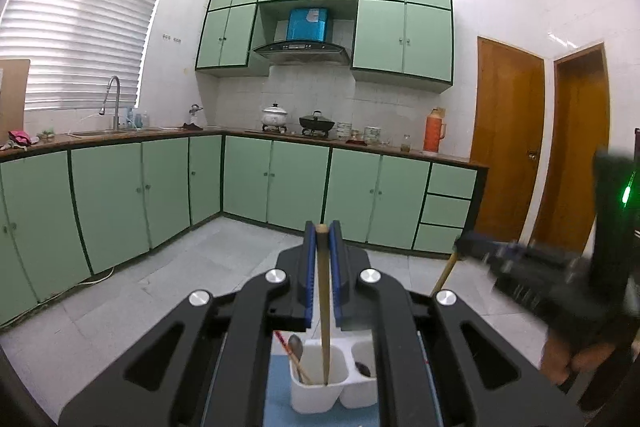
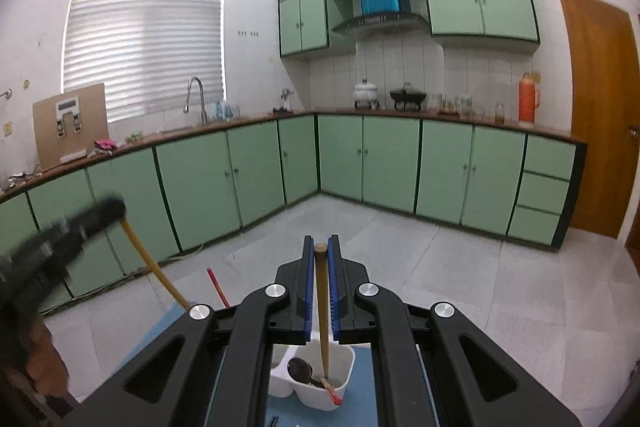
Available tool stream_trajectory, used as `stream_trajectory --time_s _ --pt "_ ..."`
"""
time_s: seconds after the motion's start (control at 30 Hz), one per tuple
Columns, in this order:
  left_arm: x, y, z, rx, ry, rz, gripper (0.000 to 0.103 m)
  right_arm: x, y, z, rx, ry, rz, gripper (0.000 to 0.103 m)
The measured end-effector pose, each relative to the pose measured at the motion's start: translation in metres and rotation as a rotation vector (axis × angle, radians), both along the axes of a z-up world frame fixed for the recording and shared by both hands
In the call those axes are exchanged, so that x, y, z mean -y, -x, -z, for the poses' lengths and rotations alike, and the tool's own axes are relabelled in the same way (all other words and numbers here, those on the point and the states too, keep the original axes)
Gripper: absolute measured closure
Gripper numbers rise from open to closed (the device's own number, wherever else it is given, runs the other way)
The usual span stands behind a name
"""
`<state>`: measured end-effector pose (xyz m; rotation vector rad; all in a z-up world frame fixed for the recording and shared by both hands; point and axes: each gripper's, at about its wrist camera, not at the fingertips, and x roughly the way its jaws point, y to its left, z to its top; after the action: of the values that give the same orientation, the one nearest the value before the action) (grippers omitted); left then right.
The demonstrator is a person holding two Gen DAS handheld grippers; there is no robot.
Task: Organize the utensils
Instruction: 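Lift both wooden chopsticks over the white holder and release them inside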
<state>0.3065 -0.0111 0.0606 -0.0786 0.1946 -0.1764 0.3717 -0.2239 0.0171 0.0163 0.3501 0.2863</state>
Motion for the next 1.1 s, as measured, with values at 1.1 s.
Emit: stream_trajectory --time_s 1.1 --pt "0.008 -0.047 0.074 -0.174 -0.037 0.026 0.096 -0.008 -0.005 0.048 -0.102 0.02 -0.022 0.096"
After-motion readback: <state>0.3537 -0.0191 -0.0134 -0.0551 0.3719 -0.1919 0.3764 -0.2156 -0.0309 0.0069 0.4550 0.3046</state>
